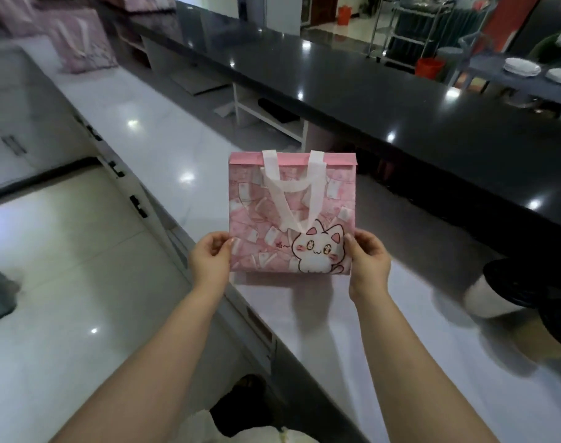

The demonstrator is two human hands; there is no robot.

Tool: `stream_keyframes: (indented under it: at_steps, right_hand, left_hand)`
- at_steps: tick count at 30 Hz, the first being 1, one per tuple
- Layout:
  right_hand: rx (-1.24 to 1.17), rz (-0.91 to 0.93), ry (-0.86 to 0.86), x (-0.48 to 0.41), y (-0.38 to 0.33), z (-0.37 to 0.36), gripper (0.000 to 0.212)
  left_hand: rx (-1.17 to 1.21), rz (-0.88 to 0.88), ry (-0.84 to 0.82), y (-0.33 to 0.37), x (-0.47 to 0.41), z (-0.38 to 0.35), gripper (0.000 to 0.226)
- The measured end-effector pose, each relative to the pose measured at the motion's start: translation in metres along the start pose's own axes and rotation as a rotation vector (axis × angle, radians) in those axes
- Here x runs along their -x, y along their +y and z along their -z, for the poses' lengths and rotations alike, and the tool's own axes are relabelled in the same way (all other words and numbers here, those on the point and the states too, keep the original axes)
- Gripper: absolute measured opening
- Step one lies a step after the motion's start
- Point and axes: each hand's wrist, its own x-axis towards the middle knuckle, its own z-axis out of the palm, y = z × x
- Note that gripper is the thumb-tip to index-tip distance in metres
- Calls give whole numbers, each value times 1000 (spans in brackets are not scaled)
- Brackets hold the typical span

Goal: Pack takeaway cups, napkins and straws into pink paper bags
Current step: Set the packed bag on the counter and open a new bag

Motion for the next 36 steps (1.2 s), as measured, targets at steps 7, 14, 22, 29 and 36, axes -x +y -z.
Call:
stream_keyframes:
  at_steps: [7, 14, 22, 29, 36]
  right_hand:
    - [-90, -101, -210, 19, -11, -111, 9]
    - [-47, -75, -548, 53, -56, -270, 13]
    - [-98, 30, -692, 105, -82, -484, 15]
    - [-133, 73, -731, 129, -96, -653, 19]
    - [-144, 143, -701, 112, -101, -771, 12]
  left_hand:
    - [248, 87, 281, 34, -25, 79, 12]
    - [326, -16, 481, 90, -100, 193, 8]
    - [391, -136, 563, 165, -226, 343, 13]
    - [317, -300, 552, 228, -337, 462, 15]
    - [300, -291, 457, 248, -455, 516, 13]
